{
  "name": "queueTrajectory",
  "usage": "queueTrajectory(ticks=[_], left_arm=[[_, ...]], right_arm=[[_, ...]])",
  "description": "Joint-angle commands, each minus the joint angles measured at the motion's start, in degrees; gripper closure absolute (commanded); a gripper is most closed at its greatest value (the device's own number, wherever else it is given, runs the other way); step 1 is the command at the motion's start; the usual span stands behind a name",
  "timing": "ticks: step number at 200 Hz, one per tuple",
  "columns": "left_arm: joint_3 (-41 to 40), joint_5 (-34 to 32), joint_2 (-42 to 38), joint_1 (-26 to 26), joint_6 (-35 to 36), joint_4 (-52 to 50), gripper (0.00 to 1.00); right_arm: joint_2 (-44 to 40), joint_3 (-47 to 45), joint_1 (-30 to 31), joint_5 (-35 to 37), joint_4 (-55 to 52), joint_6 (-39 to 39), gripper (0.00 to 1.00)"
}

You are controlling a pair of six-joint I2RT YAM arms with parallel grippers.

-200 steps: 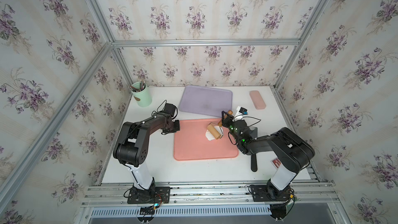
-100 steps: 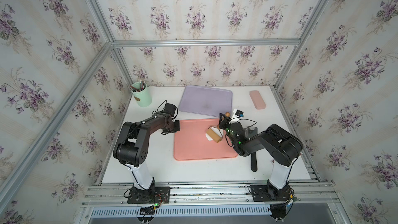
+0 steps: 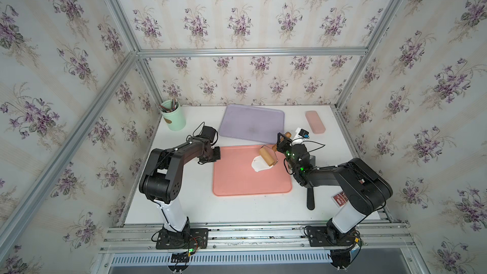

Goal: Roll out the dumpling wrappers from the dough
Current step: Flatten out the dough on the work surface.

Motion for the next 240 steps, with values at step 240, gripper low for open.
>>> queueTrajectory(ticks=[240], left_arm=[[-0.29,-0.19,1.2,-0.38,0.2,-3.43,1.0]], right_arm=[[9.06,-1.78,3.07,5.09,-2.0,-11.33,1.0]])
